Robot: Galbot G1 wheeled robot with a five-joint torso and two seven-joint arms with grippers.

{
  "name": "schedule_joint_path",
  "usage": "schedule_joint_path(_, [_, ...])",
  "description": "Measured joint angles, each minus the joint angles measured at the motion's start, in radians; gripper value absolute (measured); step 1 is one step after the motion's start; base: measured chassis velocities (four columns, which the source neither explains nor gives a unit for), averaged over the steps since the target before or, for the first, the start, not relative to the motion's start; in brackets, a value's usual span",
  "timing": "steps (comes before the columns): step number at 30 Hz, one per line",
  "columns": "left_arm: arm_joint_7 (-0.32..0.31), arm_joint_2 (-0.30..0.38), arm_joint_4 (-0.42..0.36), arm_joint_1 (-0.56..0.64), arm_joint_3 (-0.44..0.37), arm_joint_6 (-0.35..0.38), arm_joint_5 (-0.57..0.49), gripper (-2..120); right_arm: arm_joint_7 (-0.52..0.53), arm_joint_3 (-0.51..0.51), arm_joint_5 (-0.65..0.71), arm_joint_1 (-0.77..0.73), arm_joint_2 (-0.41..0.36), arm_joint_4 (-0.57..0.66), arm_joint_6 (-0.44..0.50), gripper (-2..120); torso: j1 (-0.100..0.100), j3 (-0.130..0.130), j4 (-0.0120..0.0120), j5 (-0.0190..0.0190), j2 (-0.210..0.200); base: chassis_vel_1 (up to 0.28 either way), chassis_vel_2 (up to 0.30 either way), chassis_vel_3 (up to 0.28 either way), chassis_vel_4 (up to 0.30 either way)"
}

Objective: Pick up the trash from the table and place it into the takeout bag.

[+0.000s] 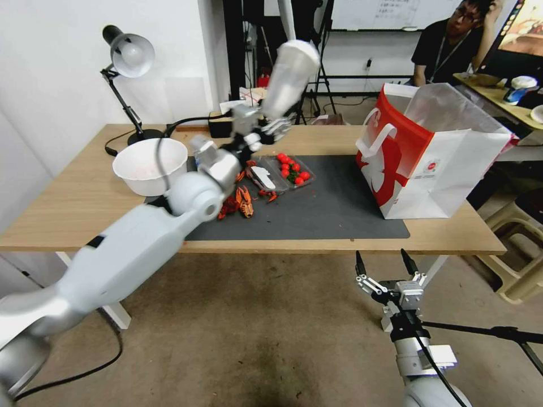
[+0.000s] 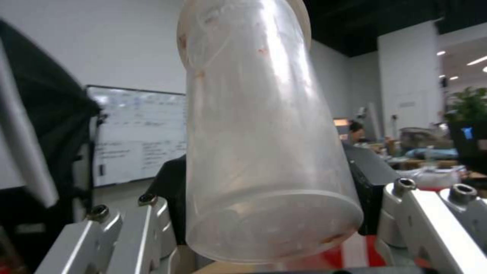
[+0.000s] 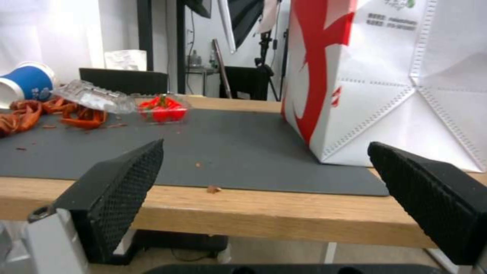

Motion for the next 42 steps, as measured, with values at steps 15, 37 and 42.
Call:
schedule_joint_path(15, [0.081,-0.259,0.308,-0.187,0.132,-0.03,0.003,54,-0.008,0.02,-0.003,-0.038,0.022,0.002,0.036,100,0.0,0.0,0.0005,-0.0003,0.0,0.0,0.0,0.0,0.0])
schedule_joint_path(37, [0.192,-0.515,0.661,-0.383,0.309,-0.049,0.008,54,-0.021,0.043,0.014,-0.065,0.023,-0.017,0.078,100,0.0,0.0,0.0,-0.0002,0.0,0.0,0.0,0.0,0.0])
schedule_joint_path(42, [0.188,-0.517,0.669,-0.386,0.314,-0.049,0.014,54,-0.021,0.043,0.015,-0.065,0.023,-0.018,0.079,100,0.0,0.0,0.0,-0.0003,0.0,0.0,0.0,0.0,0.0])
